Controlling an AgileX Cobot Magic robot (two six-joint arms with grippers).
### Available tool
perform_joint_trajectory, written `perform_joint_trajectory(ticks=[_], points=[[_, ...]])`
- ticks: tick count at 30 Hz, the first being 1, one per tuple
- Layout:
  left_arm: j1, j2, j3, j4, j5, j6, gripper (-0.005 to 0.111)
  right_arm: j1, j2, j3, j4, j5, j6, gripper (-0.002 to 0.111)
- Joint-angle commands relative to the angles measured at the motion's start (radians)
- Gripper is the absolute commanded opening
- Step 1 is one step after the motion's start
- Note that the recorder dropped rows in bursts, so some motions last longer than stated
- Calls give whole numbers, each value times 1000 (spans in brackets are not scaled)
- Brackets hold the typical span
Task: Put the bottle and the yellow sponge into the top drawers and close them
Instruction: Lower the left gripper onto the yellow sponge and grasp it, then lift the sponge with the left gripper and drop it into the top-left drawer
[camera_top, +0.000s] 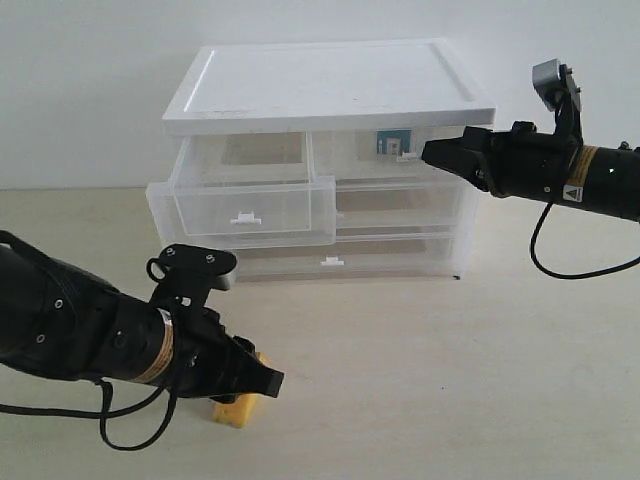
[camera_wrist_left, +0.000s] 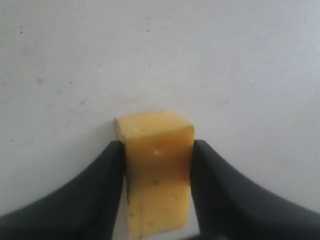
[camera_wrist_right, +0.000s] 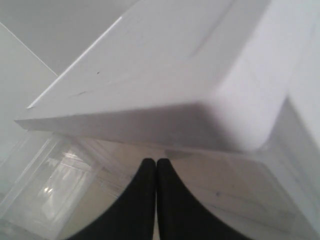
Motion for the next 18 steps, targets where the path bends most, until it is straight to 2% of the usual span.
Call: perform_joint_trajectory(ticks=[1, 6, 11, 14, 18], points=[[-6, -63, 44, 38, -58, -13, 4, -4, -5, -5, 29, 18, -12, 0], [-6, -222, 161, 140, -116, -85, 4, -4, -5, -5, 33, 18, -12, 0], [-6, -455, 241, 147, -101, -93, 4, -4, -5, -5, 33, 25, -15, 0], [-6, -602, 238, 147, -94, -72, 4, -4, -5, -5, 31, 46, -15, 0], [-6, -754, 196, 147, -12, -19, 4, -4, -5, -5, 31, 63, -20, 0]])
